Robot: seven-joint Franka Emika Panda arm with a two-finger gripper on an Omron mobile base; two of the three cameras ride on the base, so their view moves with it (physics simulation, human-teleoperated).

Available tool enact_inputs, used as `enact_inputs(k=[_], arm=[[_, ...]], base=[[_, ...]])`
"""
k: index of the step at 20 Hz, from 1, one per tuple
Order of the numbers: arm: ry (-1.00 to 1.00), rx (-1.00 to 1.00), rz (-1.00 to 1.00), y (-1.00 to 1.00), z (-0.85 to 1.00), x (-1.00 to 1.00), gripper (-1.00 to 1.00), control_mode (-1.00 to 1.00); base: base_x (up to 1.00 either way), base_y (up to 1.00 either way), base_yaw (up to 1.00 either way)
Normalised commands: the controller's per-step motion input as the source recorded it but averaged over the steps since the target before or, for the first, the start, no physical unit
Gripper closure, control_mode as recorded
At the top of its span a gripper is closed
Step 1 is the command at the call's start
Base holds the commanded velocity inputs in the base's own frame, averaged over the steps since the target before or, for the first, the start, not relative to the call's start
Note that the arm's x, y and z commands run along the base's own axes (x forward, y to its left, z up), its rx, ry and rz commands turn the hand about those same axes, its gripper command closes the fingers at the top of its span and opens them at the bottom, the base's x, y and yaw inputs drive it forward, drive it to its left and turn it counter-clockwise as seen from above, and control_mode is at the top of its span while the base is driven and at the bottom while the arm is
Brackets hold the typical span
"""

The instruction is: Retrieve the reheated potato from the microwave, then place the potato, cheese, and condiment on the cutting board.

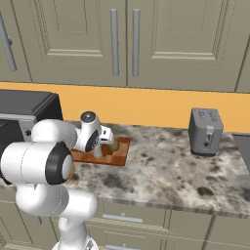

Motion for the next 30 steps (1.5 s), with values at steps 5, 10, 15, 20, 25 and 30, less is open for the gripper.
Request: enact_inputs(k=[5,10,15,20,25,30], arm=[[0.0,0.0,0.02,0.0,-0.31,0.0,1.0,-1.0],[-0.04,0.0,0.04,0.0,-0.12,0.11,1.0,-1.0],[-0.03,0.0,0.02,0.0,-0.13,0.1,1.0,-1.0],[0.0,0.0,0.01,-0.01,-0.26,0.01,-1.0,-1.0],[0.0,0.0,0.01,0.0,-0.15,0.0,-1.0,-1.0],[0.0,0.01,0.0,0.0,-0.03,-0.02,-1.0,-1.0]], base=[[0.0,0.0,0.0],[0.0,0.0,0.0],[0.0,0.0,0.0],[0.0,0.0,0.0],[0.0,0.0,0.0],[0.0,0.0,0.0]])
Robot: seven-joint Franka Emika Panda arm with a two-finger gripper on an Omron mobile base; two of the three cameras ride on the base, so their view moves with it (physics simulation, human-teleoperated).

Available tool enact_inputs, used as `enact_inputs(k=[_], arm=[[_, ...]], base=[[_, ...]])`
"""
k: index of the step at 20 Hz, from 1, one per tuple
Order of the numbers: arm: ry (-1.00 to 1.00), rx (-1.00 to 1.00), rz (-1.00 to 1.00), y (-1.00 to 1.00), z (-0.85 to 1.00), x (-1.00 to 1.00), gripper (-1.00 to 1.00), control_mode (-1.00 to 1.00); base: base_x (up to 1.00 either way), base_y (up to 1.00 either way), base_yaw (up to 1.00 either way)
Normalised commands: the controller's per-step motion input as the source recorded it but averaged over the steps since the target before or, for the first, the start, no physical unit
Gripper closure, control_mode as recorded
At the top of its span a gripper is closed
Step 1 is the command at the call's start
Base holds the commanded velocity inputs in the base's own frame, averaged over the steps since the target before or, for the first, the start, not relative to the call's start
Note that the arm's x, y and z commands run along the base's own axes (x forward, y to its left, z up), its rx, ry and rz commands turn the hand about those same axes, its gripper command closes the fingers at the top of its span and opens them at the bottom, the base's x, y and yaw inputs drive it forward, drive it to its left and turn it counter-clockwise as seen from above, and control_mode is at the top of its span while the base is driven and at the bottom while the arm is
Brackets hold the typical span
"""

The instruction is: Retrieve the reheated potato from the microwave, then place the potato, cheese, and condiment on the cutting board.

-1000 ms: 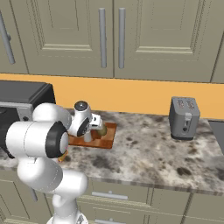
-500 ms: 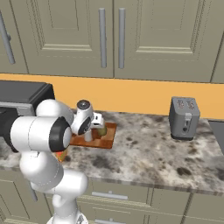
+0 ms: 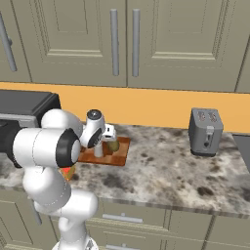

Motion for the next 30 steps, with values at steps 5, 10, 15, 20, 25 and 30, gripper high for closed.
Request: enact_inputs(k=[5,10,15,20,25,30], arm=[[-0.03,0.01,0.0,0.0,0.1,-0.13,-1.0,-1.0],[-0.08,0.01,0.0,0.0,0.25,-0.27,-1.0,-1.0],[-0.11,0.0,0.0,0.05,0.29,-0.45,-1.0,-1.0],[-0.03,0.0,0.0,0.04,0.33,-0.46,-1.0,-1.0],[0.0,0.0,-0.02,0.03,0.4,-0.45,-1.0,-1.0],[0.03,0.0,-0.01,0.07,0.36,-0.56,-1.0,-1.0]], base=[[0.0,0.0,0.0],[0.0,0.0,0.0],[0.0,0.0,0.0],[0.0,0.0,0.0],[0.0,0.0,0.0],[0.0,0.0,0.0]])
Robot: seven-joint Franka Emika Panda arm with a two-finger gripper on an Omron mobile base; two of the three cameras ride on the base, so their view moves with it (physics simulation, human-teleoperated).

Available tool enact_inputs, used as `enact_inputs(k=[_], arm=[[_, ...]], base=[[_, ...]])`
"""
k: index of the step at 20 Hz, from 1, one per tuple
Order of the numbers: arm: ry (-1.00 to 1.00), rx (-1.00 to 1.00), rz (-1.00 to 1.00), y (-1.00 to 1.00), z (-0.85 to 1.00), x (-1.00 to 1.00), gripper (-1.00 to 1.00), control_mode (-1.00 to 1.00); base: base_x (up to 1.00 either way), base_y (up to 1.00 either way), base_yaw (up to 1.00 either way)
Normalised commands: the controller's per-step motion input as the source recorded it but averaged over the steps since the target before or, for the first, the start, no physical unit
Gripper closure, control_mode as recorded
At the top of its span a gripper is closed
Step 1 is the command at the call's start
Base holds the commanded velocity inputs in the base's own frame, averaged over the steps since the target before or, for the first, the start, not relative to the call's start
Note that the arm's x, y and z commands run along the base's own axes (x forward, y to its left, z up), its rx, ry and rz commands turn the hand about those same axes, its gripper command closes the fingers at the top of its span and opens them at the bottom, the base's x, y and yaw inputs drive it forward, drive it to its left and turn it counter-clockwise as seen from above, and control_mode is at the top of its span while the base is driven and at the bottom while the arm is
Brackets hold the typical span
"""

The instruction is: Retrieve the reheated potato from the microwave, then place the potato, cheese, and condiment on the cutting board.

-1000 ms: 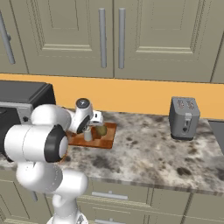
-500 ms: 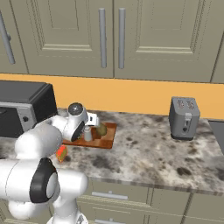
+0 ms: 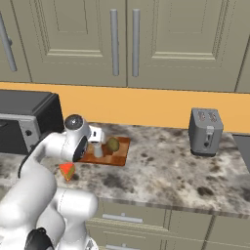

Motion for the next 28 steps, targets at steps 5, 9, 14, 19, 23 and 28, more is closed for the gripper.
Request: enact_inputs(k=[5,9,14,19,23,28], arm=[[0.11,0.0,-0.02,0.29,0.11,-0.62,-1.0,-1.0],[0.19,0.0,0.0,0.43,0.0,-0.45,-1.0,-1.0],[0.24,0.0,0.0,0.31,0.0,-0.2,-1.0,-1.0],[0.22,0.0,0.0,0.29,-0.01,-0.09,-1.0,-1.0],[0.23,0.0,0.0,0.32,0.0,-0.11,-1.0,-1.0],[0.12,-0.07,0.02,0.06,-0.14,-0.01,-1.0,-1.0]], base=[[0.0,0.0,0.0],[0.0,0.0,0.0],[0.0,0.0,0.0],[0.0,0.0,0.0],[0.0,0.0,0.0],[0.0,0.0,0.0]])
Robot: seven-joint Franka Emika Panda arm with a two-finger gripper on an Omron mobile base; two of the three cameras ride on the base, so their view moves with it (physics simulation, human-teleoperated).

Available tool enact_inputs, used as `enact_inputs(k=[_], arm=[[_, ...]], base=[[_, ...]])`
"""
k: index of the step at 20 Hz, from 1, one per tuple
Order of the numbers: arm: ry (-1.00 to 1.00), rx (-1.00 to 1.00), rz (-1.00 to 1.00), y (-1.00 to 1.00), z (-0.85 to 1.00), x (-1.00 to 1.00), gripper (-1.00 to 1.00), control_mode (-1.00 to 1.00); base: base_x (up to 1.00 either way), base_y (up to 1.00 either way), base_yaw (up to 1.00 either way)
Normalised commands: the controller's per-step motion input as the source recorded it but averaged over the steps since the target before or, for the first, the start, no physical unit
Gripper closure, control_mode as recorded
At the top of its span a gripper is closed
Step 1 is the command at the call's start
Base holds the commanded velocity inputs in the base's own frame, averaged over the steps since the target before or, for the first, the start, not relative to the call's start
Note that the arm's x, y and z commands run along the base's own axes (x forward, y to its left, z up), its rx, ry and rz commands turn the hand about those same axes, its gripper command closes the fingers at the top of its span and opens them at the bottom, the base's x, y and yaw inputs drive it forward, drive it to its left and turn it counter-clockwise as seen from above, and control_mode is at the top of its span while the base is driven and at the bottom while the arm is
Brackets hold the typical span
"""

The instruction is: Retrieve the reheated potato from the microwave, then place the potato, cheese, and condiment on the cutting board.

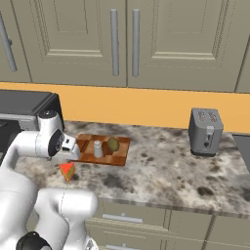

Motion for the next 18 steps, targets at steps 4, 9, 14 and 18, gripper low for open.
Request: enact_inputs(k=[4,9,14,18], arm=[[0.0,-0.14,0.07,-0.04,-0.21,-0.01,-1.0,-1.0],[-0.03,-0.06,0.06,-0.02,-0.18,-0.04,-1.0,-1.0],[-0.05,0.0,0.02,-0.06,-0.16,0.0,-1.0,-1.0],[-0.12,0.0,0.01,-0.07,-0.17,0.0,-1.0,-1.0]], base=[[0.0,0.0,0.0],[0.0,0.0,0.0],[0.0,0.0,0.0],[0.0,0.0,0.0]])
